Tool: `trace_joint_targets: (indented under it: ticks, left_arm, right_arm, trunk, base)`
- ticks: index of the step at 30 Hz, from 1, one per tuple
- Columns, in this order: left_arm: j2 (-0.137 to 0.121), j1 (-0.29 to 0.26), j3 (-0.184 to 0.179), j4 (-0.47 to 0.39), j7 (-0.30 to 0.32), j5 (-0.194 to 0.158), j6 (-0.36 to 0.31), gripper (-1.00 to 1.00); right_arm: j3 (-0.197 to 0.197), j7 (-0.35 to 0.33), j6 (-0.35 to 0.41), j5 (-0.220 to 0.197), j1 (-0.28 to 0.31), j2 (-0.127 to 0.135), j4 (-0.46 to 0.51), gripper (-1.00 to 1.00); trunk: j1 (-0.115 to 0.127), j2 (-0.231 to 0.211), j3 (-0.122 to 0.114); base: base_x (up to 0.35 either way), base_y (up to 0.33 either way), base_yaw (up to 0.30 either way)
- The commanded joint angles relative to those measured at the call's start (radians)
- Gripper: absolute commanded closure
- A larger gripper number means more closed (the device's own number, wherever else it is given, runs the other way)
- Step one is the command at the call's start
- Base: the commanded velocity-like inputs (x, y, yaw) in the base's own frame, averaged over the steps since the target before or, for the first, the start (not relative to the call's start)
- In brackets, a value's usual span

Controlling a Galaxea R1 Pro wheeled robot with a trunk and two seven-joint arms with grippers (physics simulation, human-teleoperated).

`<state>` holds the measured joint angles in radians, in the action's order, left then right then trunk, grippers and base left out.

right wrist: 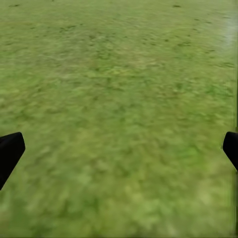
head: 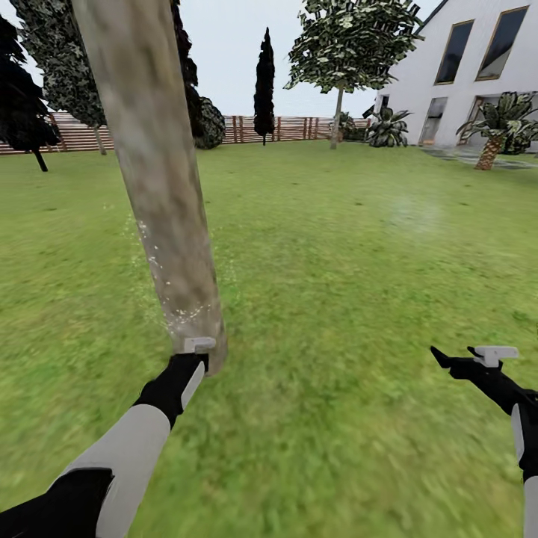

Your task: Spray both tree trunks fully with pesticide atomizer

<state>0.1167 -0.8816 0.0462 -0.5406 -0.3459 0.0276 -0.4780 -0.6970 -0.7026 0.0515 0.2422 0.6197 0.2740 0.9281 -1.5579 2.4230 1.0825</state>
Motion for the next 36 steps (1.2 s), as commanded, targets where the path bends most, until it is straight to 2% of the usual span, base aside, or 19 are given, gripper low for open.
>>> trace_joint_targets:
  ticks: [1, 9, 12, 15, 17, 20, 22, 25, 30, 32, 36]
  left_arm:
    - [0.000, 0.000, 0.000, 0.001, -0.001, 0.001, 0.003, 1.00]
    - [0.000, 0.001, 0.004, 0.002, -0.001, 0.001, 0.006, 1.00]
    - [0.000, 0.000, 0.033, -0.002, -0.001, 0.001, 0.006, 1.00]
    - [0.000, 0.000, 0.039, -0.017, 0.000, 0.001, 0.004, 1.00]
    - [0.000, -0.004, 0.036, -0.063, 0.004, 0.001, -0.009, 1.00]
    - [0.005, -0.013, 0.032, -0.294, 0.005, -0.001, -0.237, 1.00]
    - [0.013, -0.018, 0.030, -0.341, 0.005, 0.000, -0.277, 1.00]
    - [0.021, -0.089, 0.029, -0.359, 0.004, 0.000, -0.402, 1.00]
    - [0.021, -0.223, 0.030, -0.360, 0.005, 0.001, -0.514, 1.00]
    - [0.022, -0.239, 0.032, -0.360, 0.004, -0.001, -0.522, 1.00]
    - [0.023, -0.236, 0.034, -0.361, 0.005, -0.002, -0.525, 1.00]
  right_arm:
    - [0.000, 0.000, -0.001, 0.000, 0.000, -0.001, 0.000, -1.00]
    - [0.000, 0.000, -0.002, 0.005, 0.000, 0.000, -0.003, -1.00]
    - [-0.001, 0.000, -0.001, 0.004, 0.000, 0.000, 0.000, -1.00]
    - [-0.001, 0.000, -0.001, 0.004, 0.000, 0.001, 0.000, -1.00]
    - [-0.001, 0.000, -0.001, 0.003, 0.000, 0.001, 0.000, -1.00]
    - [-0.002, 0.000, -0.001, 0.003, 0.000, 0.001, 0.001, -1.00]
    - [-0.003, 0.000, -0.001, 0.003, 0.000, 0.001, 0.001, -1.00]
    - [-0.004, 0.000, -0.001, 0.003, 0.000, 0.002, 0.001, -1.00]
    - [-0.004, 0.000, -0.001, 0.003, 0.000, 0.002, 0.001, -1.00]
    - [-0.004, 0.000, -0.001, 0.003, 0.000, 0.002, 0.001, -1.00]
    - [-0.004, 0.000, -0.001, 0.003, 0.000, 0.002, 0.001, -1.00]
  trunk:
    - [0.000, 0.000, 0.000]
    - [0.000, 0.000, 0.000]
    - [0.000, 0.000, 0.000]
    - [0.000, 0.000, 0.000]
    - [0.000, 0.000, 0.000]
    - [0.000, 0.000, 0.000]
    - [0.000, 0.000, 0.000]
    - [0.000, 0.000, 0.000]
    - [0.000, 0.000, 0.000]
    - [0.000, 0.000, 0.000]
    - [0.000, 0.000, 0.000]
  base:
    - [0.000, -0.272, 0.000]
    - [0.060, -0.248, 0.002]
    - [0.047, -0.106, 0.206]
    - [0.004, -0.009, 0.272]
    - [0.001, -0.001, 0.276]
    - [0.000, 0.000, 0.075]
    - [0.000, 0.000, 0.009]
    - [0.000, 0.000, 0.001]
    - [0.000, 0.000, 0.000]
    - [0.000, 0.000, 0.000]
    - [-0.087, 0.000, 0.000]
